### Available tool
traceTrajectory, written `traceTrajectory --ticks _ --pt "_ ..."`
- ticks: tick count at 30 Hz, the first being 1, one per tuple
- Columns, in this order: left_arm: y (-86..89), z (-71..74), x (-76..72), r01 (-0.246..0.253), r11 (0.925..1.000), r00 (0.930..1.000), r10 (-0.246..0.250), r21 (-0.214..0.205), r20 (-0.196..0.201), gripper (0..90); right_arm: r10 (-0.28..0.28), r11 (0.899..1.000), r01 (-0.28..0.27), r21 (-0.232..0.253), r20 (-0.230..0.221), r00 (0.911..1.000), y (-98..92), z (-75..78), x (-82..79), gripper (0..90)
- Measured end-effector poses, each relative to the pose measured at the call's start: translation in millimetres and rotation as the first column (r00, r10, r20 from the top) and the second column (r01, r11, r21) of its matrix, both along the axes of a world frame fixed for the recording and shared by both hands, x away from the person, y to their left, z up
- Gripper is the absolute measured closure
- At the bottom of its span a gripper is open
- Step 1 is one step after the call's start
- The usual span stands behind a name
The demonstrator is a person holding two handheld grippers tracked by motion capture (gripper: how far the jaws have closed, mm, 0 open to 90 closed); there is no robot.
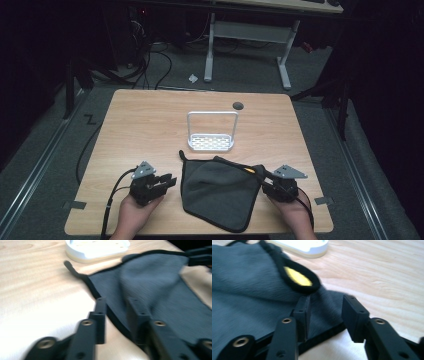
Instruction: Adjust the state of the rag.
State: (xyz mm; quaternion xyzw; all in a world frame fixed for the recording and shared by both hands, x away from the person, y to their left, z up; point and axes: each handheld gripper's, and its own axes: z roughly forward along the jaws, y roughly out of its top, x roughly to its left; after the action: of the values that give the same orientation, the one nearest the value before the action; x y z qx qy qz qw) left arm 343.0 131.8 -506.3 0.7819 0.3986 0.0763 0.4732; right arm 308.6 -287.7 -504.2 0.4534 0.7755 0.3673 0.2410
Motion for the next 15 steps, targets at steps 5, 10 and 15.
traceTrajectory --ticks 5,10,15 --pt "-43.7 -4.5 48.0 0.021 0.9938 0.9995 -0.023 0.110 0.021 83.3 0.016 1.000 -0.016 0.000 -0.007 0.9998 0.7 0.5 -2.6 87.7" --pt "-76.0 -21.8 76.5 0.057 0.9727 0.9983 -0.052 0.225 -0.028 88.4 0.074 0.997 -0.076 -0.030 -0.076 0.9944 12.5 -14.3 3.5 90.0" --pt "-68.4 -21.3 66.1 0.059 0.9633 0.9981 -0.061 0.262 0.001 89.8 0.090 0.992 -0.097 -0.075 -0.092 0.9917 22.9 -20.3 9.3 90.0"
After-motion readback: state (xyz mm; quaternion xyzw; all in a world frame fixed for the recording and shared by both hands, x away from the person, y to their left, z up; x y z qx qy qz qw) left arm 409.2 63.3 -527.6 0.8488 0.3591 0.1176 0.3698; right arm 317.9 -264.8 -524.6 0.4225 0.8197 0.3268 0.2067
